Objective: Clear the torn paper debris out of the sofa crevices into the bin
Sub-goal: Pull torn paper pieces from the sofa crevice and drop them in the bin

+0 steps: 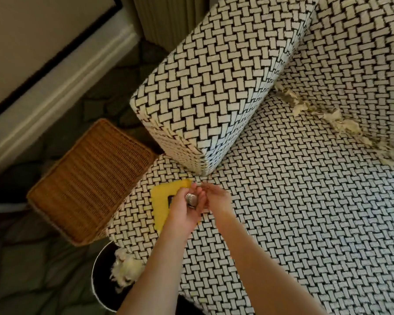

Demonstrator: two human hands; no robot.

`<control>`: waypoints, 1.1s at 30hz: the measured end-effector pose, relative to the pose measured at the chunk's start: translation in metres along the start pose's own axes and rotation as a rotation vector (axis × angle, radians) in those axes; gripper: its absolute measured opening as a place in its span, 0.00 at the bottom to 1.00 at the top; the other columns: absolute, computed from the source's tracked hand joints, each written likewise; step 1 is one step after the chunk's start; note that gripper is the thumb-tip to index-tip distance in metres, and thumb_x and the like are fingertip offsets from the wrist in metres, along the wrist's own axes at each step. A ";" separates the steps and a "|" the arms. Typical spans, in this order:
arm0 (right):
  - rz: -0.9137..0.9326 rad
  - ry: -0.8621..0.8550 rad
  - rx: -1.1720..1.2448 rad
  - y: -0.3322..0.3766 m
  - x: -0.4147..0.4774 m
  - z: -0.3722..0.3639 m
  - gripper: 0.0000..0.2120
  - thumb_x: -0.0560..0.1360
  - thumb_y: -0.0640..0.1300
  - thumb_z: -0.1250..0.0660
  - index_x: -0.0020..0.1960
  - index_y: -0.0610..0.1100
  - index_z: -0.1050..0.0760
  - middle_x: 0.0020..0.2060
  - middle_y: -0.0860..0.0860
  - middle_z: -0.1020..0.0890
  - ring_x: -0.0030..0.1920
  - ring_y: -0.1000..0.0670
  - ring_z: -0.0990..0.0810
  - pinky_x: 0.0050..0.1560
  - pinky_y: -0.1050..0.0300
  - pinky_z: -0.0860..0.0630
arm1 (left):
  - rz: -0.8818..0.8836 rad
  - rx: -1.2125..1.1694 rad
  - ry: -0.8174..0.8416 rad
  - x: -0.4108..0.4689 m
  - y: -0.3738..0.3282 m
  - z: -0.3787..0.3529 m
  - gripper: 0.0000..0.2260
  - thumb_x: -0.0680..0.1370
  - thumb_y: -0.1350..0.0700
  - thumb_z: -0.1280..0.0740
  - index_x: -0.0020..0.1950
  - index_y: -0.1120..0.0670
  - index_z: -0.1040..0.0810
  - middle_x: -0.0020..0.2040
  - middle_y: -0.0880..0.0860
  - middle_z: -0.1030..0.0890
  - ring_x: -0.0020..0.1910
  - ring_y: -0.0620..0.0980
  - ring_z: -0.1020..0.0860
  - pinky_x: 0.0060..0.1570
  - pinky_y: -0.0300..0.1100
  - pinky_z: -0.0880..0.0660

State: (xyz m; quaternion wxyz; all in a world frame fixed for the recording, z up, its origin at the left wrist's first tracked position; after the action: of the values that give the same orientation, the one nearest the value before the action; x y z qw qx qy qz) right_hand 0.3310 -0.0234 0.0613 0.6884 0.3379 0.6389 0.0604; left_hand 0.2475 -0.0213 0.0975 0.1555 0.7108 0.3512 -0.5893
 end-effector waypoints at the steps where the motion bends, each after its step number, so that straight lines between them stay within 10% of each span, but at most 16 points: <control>1: 0.051 -0.005 -0.144 -0.001 0.002 -0.005 0.11 0.78 0.36 0.41 0.58 0.37 0.26 0.46 0.48 0.20 0.37 0.57 0.22 0.32 0.75 0.27 | -0.005 -0.015 0.002 -0.001 -0.005 0.005 0.09 0.78 0.61 0.41 0.42 0.60 0.24 0.26 0.54 0.21 0.22 0.45 0.22 0.27 0.33 0.23; 5: 0.163 -0.055 -0.523 0.006 0.006 -0.020 0.14 0.74 0.37 0.37 0.59 0.39 0.25 0.51 0.44 0.18 0.48 0.48 0.20 0.50 0.56 0.22 | -0.045 -0.034 0.001 -0.007 -0.021 0.016 0.09 0.78 0.63 0.42 0.40 0.61 0.24 0.32 0.55 0.22 0.25 0.45 0.24 0.27 0.32 0.24; 10: 0.189 -0.005 -0.907 0.009 -0.005 -0.042 0.12 0.77 0.41 0.41 0.47 0.37 0.21 0.38 0.47 0.22 0.41 0.47 0.25 0.36 0.58 0.27 | -0.073 -0.030 -0.019 -0.014 -0.037 0.031 0.09 0.78 0.63 0.42 0.41 0.59 0.24 0.36 0.55 0.25 0.27 0.46 0.25 0.27 0.33 0.24; 13: 0.083 0.046 -0.573 -0.003 -0.014 -0.046 0.09 0.77 0.39 0.41 0.46 0.40 0.22 0.36 0.47 0.23 0.42 0.47 0.24 0.50 0.49 0.22 | -0.076 -0.032 0.006 -0.021 -0.042 0.040 0.09 0.78 0.62 0.42 0.45 0.59 0.23 0.38 0.55 0.24 0.33 0.46 0.24 0.31 0.33 0.23; 21: 0.087 -0.088 0.024 0.012 -0.048 -0.028 0.10 0.77 0.38 0.39 0.37 0.44 0.27 0.40 0.46 0.21 0.44 0.48 0.22 0.49 0.52 0.23 | -0.062 0.027 0.265 -0.053 -0.034 0.015 0.09 0.79 0.60 0.41 0.51 0.63 0.23 0.42 0.59 0.19 0.40 0.48 0.20 0.44 0.39 0.22; 33: 0.036 -0.051 0.061 0.017 -0.057 -0.013 0.09 0.78 0.36 0.40 0.39 0.44 0.30 0.35 0.49 0.24 0.32 0.55 0.27 0.32 0.64 0.27 | -0.106 0.311 0.143 -0.058 -0.039 -0.003 0.09 0.78 0.64 0.44 0.44 0.62 0.25 0.43 0.58 0.22 0.40 0.48 0.23 0.44 0.37 0.22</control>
State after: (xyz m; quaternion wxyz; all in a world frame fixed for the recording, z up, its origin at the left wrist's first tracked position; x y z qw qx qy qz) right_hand 0.3149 -0.0343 0.1189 0.6926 0.3715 0.6166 0.0445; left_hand 0.2198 -0.0098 0.1608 -0.0131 0.7469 0.3029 -0.5918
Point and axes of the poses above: each hand's wrist, its own x-axis towards the middle knuckle, its own z-axis out of the back of the hand, y = z × x, the point moved 6 cm from there along x, towards the middle knuckle
